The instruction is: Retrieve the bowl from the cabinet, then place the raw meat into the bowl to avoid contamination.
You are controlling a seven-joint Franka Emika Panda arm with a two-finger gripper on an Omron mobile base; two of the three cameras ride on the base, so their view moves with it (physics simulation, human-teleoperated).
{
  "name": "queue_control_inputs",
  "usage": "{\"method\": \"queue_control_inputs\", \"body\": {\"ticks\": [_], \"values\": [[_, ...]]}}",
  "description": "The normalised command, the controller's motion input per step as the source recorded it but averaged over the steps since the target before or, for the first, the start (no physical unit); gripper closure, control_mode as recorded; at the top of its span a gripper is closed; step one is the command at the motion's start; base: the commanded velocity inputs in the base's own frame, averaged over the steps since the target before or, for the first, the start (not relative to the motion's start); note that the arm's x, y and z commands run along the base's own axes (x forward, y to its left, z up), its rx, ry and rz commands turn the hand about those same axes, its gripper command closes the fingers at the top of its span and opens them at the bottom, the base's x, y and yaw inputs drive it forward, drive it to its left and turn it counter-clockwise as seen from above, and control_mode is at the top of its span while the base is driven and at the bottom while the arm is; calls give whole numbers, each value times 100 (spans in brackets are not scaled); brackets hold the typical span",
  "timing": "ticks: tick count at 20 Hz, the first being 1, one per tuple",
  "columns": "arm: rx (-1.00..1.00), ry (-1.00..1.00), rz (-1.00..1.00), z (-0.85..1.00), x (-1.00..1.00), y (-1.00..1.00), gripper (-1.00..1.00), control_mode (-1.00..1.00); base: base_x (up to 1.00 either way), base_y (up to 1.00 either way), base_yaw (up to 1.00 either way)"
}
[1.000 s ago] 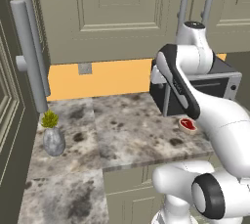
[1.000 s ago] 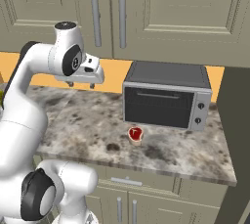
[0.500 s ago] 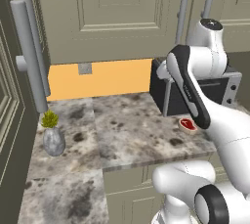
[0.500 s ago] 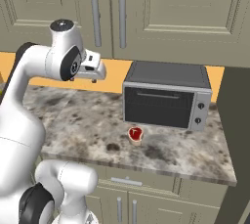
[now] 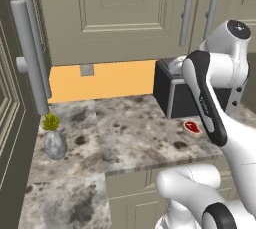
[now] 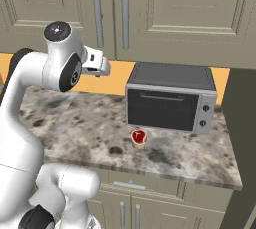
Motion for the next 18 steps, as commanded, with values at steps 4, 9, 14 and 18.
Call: {"method": "queue_control_inputs", "body": {"ticks": [4,9,14,18], "values": [[1,-25,0,36,-15,-1,-100,-100,0,0,0],[0,-25,0,34,-8,0,-100,-100,0,0,0],[0,-25,0,32,-4,0,-100,-100,0,0,0],[0,-25,0,28,-3,0,-100,-100,0,0,0]]}}
